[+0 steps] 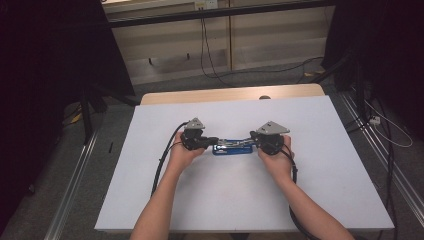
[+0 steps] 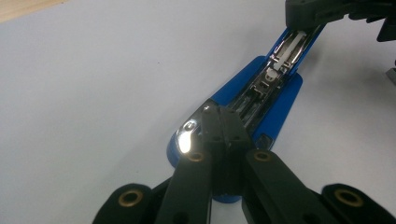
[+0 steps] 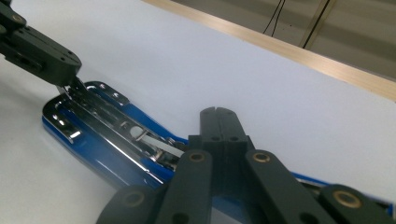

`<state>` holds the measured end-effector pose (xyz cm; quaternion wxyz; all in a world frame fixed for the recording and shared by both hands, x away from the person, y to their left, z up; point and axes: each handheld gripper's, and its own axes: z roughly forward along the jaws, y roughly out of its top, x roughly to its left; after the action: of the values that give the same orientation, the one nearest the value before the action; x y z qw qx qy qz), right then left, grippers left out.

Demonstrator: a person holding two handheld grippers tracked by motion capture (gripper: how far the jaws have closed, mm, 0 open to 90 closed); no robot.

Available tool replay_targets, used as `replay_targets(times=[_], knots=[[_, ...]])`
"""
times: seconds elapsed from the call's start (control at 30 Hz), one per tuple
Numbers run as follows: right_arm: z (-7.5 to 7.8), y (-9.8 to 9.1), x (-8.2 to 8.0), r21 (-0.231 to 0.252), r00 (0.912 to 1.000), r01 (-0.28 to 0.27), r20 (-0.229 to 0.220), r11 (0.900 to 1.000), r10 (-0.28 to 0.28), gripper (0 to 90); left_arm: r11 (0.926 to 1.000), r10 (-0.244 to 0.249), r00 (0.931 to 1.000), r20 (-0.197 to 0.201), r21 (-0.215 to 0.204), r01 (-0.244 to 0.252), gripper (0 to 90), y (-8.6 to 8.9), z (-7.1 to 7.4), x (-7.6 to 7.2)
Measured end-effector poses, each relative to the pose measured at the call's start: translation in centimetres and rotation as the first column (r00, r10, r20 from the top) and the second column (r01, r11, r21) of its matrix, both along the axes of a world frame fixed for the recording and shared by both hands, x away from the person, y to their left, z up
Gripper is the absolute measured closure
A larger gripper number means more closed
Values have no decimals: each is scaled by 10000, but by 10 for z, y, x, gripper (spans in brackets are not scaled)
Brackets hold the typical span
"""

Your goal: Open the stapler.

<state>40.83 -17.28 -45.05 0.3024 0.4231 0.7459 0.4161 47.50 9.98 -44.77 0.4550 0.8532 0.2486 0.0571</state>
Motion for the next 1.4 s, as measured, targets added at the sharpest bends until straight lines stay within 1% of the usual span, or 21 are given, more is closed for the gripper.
replay_targets(times=[0.07, 0.13, 0.4, 0.47, 0.57, 0.6, 0.63, 0.67, 0.7, 0.77, 0.8, 0.87, 0.93, 0.97, 1.0, 1.07, 1.13, 1.2, 1.3, 1.37, 1.4], knots=[[-3, -2, 1, -121, 9998, -27, -178, 9999, 25, 900, 10000, -20, 10000, -24, -22, 20, 900, 1, 0, 0], [-4, -5, 1, -124, 9999, -27, -104, 9999, 26, 900, 10000, -5, 10000, -20, -41, 4, 900, 0, 0, 0], [-4, -8, 3, -58, 9996, -219, -157, 9997, 218, 900, 9999, 45, 9999, -105, -132, -46, 900, 1, -1, 1], [-4, -9, 4, -28, 9994, -287, -193, 9996, 287, 900, 10000, -11, 10000, 74, 50, 11, 900, 0, 1, 0], [-3, -11, 6, 6, 9984, -466, -306, 9989, 466, 900, 10000, 66, 9998, 178, -63, -65, 900, 0, 3, -2], [-3, -12, 6, -34, 9979, -563, -328, 9984, 562, 900, 9991, 138, 9998, 137, -407, -132, 900, 1, 4, -2], [-2, -13, 6, -119, 9976, -608, -348, 9981, 603, 900, 9992, 140, 9998, 144, -384, -135, 900, 1, 6, -3], [-3, -15, 6, -82, 9973, -661, -329, 9978, 658, 900, 9994, 160, 9996, 235, -297, -153, 900, 0, 7, -4], [-3, -18, 5, 56, 9965, -770, -319, 9970, 771, 900, 9991, 284, 9994, 212, -307, -278, 889, 0, 8, -6], [-2, -23, 2, 116, 9959, -856, -292, 9963, 859, 900, 9978, 310, 9993, 193, -595, -298, 794, -1, 10, -10], [-2, -26, 1, 223, 9952, -909, -342, 9956, 917, 900, 9968, 330, 9993, 184, -740, -316, 780, -2, 11, -12], [0, -31, -3, 384, 9950, -929, -319, 9949, 942, 894, 9972, 346, 9991, 249, -672, -328, 712, -3, 15, -14], [3, -36, -6, 565, 9938, -1027, -361, 9931, 1048, 838, 9960, 535, 9983, 210, -728, -519, 641, -1, 17, -16], [5, -37, -9, 571, 9938, -1046, -319, 9929, 1065, 830, 9955, 577, 9983, 113, -759, -566, 601, 0, 18, -17], [7, -39, -12, 565, 9926, -1158, -311, 9917, 1176, 826, 9958, 543, 9985, 68, -740, -537, 587, 1, 19, -18], [10, -41, -18, 495, 9900, -1376, -254, 9893, 1390, 798, 9957, 649, 9979, 41, -666, -644, 531, 3, 21, -20], [11, -42, -24, 417, 9866, -1592, -303, 9864, 1605, 745, 9949, 833, 9965, -120, -563, -838, 450, 5, 22, -23], [12, -45, -30, 409, 9831, -1787, -331, 9830, 1801, 702, 9936, 997, 9949, -153, -510, -1003, 369, 10, 22, -25], [12, -52, -37, 442, 9809, -1877, -427, 9812, 1896, 611, 9905, 1229, 9923, -179, -597, -1237, 308, 17, 23, -29], [11, -58, -41, 505, 9765, -2029, -639, 9779, 2059, 530, 9883, 1459, 9893, -18, -451, -1459, 252, 20, 24, -32], [10, -60, -43, 483, 9744, -2105, -699, 9764, 2136, 511, 9874, 1560, 9877, 89, -301, -1557, 236, 22, 26, -34]])
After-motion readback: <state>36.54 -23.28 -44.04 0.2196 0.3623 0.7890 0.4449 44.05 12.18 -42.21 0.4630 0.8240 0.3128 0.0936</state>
